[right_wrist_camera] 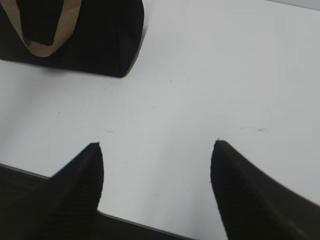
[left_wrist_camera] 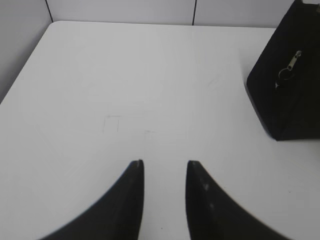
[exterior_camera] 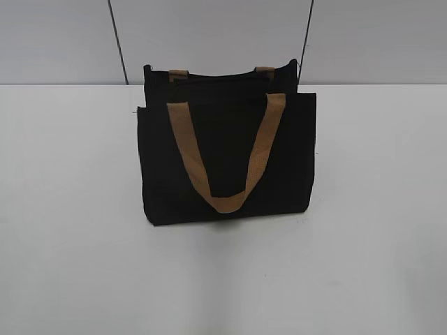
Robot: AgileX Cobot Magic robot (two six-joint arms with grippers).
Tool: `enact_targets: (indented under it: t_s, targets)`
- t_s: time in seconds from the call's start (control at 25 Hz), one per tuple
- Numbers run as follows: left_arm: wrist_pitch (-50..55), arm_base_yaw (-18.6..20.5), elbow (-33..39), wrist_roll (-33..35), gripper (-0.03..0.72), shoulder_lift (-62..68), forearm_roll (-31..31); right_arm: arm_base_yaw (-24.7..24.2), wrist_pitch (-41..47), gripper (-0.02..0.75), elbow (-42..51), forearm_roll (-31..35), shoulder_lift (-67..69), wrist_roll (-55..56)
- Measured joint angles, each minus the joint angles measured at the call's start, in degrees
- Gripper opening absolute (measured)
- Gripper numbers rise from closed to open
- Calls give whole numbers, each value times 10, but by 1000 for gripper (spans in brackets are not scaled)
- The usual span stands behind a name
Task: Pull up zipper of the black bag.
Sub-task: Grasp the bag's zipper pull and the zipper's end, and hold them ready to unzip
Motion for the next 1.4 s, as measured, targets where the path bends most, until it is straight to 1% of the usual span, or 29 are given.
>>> enact_targets:
  t_s: [1.24, 1.32, 1.4]
  targets:
    - [0, 0, 0, 0, 219, 0, 0, 0, 0, 521, 0, 0, 0, 0]
    - [-1, 0, -1, 0, 228, 0, 1, 0, 0, 521, 0, 0, 0, 0]
    - [-13, 0, -6, 0, 265, 0, 2, 0, 0, 521, 0, 0, 0, 0]
